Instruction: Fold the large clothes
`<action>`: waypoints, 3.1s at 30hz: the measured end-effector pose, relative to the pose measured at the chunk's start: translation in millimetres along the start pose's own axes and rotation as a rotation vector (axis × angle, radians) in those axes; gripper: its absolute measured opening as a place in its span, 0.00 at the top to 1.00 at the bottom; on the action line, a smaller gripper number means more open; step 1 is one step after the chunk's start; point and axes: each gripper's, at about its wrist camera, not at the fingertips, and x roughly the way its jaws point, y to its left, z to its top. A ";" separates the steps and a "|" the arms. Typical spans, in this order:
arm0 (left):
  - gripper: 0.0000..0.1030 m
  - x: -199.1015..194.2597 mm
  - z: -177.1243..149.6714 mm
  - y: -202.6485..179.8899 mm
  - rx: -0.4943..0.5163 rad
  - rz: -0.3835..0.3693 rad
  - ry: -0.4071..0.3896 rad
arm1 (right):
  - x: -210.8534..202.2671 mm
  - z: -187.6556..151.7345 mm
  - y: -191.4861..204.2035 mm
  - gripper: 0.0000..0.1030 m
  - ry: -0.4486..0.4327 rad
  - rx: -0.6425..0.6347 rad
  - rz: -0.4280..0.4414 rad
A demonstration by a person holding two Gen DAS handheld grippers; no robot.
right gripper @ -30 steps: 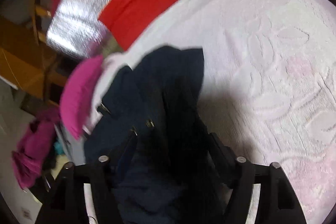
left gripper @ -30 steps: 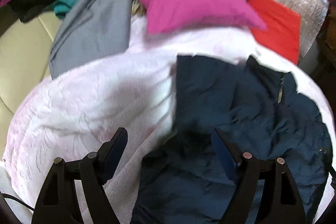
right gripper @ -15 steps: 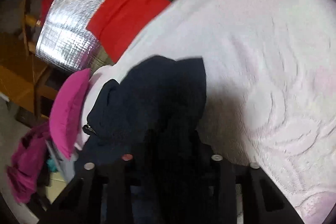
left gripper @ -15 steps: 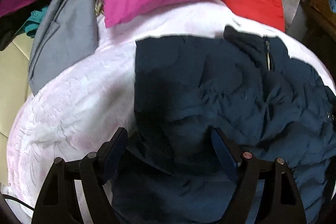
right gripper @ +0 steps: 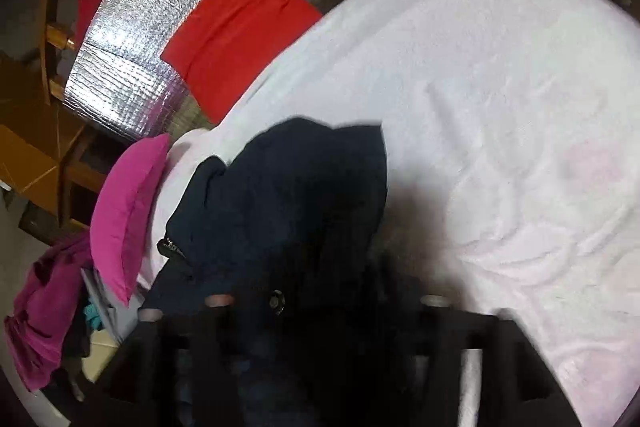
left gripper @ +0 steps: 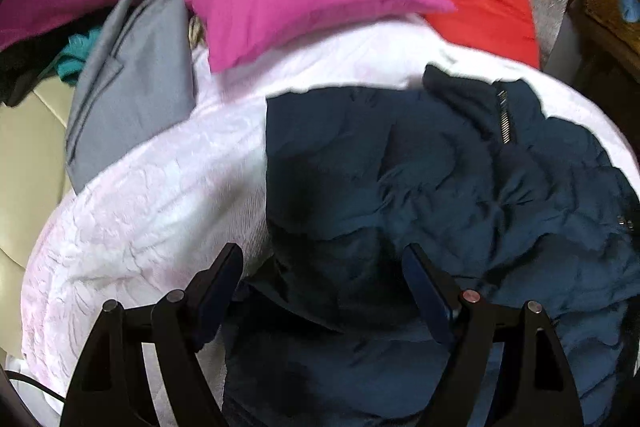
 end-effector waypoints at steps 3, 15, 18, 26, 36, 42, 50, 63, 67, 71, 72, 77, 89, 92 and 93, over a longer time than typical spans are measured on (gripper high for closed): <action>0.20 -18.0 0.1 -4.2 0.017 0.015 -0.063 | -26.7 -4.2 4.3 0.34 -0.045 -0.047 -0.012; 0.19 -51.3 -4.5 -11.1 0.046 0.042 -0.173 | -42.9 -52.1 59.6 0.64 0.027 -0.319 0.063; 0.19 -51.7 -3.9 -12.2 0.049 0.051 -0.188 | -30.7 -62.3 66.4 0.64 0.073 -0.338 0.066; 0.19 -46.3 -0.7 -13.5 0.042 0.050 -0.189 | 27.3 -75.3 59.7 0.66 0.249 -0.326 -0.006; 0.19 -36.0 1.6 -14.6 0.050 0.066 -0.179 | 6.3 -66.9 86.9 0.63 0.196 -0.334 0.114; 0.19 -21.2 1.2 -23.0 0.083 0.073 -0.149 | 26.8 -87.2 108.8 0.63 0.261 -0.370 0.173; 0.19 26.7 -7.2 -35.4 0.116 0.038 0.041 | 55.3 -92.4 103.8 0.62 0.357 -0.342 0.162; 0.17 16.9 -22.7 -74.1 0.215 -0.043 0.025 | 69.0 -109.6 118.9 0.62 0.412 -0.360 0.218; 0.17 9.4 -17.4 -65.6 0.174 -0.077 0.025 | 52.4 -101.1 116.4 0.62 0.377 -0.361 0.232; 0.17 -1.1 -9.7 -55.5 0.137 -0.088 -0.026 | 42.2 -92.2 106.3 0.62 0.337 -0.325 0.240; 0.17 -1.3 -8.4 -52.5 0.128 -0.076 -0.032 | 46.2 -92.9 103.2 0.62 0.351 -0.320 0.226; 0.17 24.3 -13.7 -49.3 0.120 -0.038 0.069 | 58.0 -96.5 102.3 0.61 0.390 -0.336 0.194; 0.17 20.5 -7.5 -17.4 0.040 0.036 0.070 | 37.1 -86.2 95.0 0.50 0.340 -0.319 0.191; 0.17 27.8 -10.7 -13.8 0.025 0.013 0.100 | 47.9 -93.2 92.0 0.50 0.370 -0.315 0.175; 0.17 23.4 -9.5 -14.3 0.031 0.013 0.095 | 45.2 -93.1 93.0 0.50 0.369 -0.321 0.173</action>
